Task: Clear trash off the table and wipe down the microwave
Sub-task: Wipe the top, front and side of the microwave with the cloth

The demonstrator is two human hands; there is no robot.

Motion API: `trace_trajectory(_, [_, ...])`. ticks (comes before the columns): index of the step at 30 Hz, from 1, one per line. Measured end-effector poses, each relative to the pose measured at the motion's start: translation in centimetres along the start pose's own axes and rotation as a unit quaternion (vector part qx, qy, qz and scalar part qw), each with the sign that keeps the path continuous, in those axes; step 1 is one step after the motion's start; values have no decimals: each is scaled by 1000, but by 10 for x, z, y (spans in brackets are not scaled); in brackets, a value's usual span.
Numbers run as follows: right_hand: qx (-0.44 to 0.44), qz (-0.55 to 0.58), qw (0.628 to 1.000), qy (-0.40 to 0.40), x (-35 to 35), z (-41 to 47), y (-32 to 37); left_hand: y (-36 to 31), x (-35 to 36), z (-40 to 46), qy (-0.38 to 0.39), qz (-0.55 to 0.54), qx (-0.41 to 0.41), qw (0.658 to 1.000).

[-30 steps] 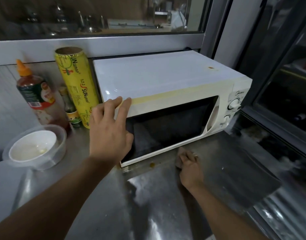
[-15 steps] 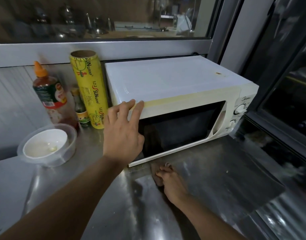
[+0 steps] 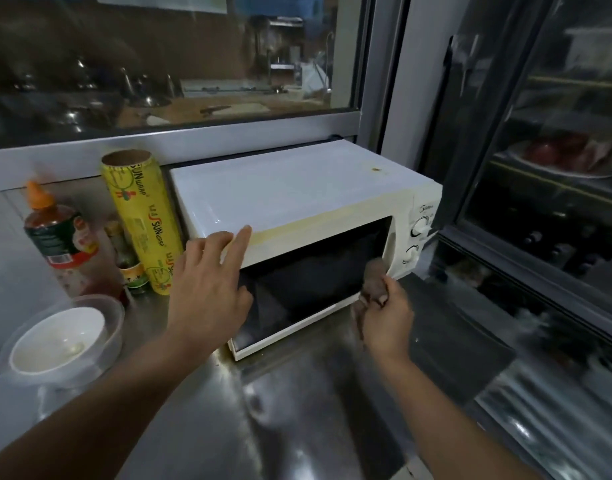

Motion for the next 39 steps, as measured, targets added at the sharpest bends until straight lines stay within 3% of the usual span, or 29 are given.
trace_trajectory(4, [-61,78,992,-78,-11,38,22,2,-10,8,-26,-6,0,1000])
trace_trajectory(9, [-97,109,989,-24,16,84,24,-2,-5,14,-34,18,-14,999])
trace_trajectory(14, [-155,-12,988,0,41,85,-12,-4,3,12,-79,3,-29,996])
trace_trajectory(22, [-80,-22,994,64,51,69,-46,-2,8,15,-104,-12,-22,994])
trace_trajectory(25, [-136,-13,990,42,47,70,-17,-2,8,14,-109,-24,-13,994])
trace_trajectory(32, [-144,-28,989,0,52,65,11,13,6,4,-61,-76,38,994])
trace_trajectory(39, [-232,-40,970,59,131,-23,32,31,2,-14,-23,-50,95,994])
Point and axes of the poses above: each hand's wrist, its own z-axis towards the middle knuckle, its own x-axis out of the palm, y = z × x, the point moved 5 cm from there along z, towards the middle knuckle, and after that the axes turned 14 degrees about y, right-handed, at the moved point
